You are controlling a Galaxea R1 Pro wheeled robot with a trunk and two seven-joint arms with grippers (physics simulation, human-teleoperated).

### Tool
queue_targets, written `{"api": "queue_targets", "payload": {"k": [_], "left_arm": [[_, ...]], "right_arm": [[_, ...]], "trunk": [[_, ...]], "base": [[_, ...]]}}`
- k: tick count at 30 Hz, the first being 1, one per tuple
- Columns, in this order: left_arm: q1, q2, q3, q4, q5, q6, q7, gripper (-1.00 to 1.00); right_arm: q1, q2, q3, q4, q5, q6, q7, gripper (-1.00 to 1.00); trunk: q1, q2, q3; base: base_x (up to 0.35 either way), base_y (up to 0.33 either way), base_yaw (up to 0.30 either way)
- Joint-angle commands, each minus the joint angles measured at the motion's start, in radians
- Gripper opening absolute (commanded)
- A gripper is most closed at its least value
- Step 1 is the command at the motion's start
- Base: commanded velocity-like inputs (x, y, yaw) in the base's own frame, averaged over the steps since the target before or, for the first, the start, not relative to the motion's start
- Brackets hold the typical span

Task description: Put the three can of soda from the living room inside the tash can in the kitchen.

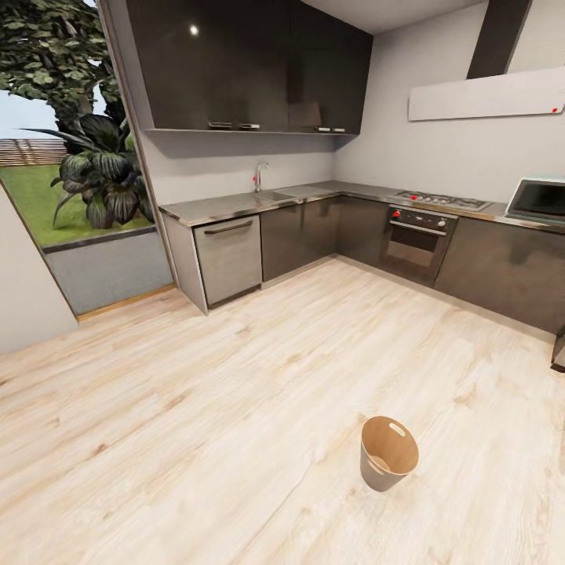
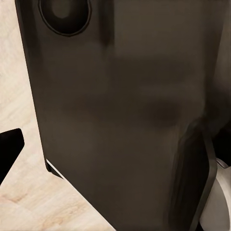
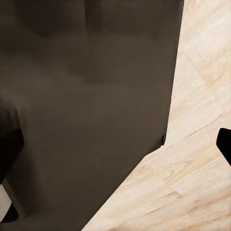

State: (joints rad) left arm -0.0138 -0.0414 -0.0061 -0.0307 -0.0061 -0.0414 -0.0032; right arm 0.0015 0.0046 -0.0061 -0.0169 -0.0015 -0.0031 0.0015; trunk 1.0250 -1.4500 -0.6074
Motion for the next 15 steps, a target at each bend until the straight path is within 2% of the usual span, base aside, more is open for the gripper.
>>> {"api": "queue_targets", "payload": {"k": [1, 15], "left_arm": [[0.000, 0.000, 0.000, 0.000, 0.000, 0.000, 0.000, 1.00], [0.000, 0.000, 0.000, 0.000, 0.000, 0.000, 0.000, 1.00]], "right_arm": [[0.000, 0.000, 0.000, 0.000, 0.000, 0.000, 0.000, 1.00], [0.000, 0.000, 0.000, 0.000, 0.000, 0.000, 0.001, 1.00]], "trunk": [[0.000, 0.000, 0.000], [0.000, 0.000, 0.000]], "base": [[0.000, 0.000, 0.000], [0.000, 0.000, 0.000]]}}
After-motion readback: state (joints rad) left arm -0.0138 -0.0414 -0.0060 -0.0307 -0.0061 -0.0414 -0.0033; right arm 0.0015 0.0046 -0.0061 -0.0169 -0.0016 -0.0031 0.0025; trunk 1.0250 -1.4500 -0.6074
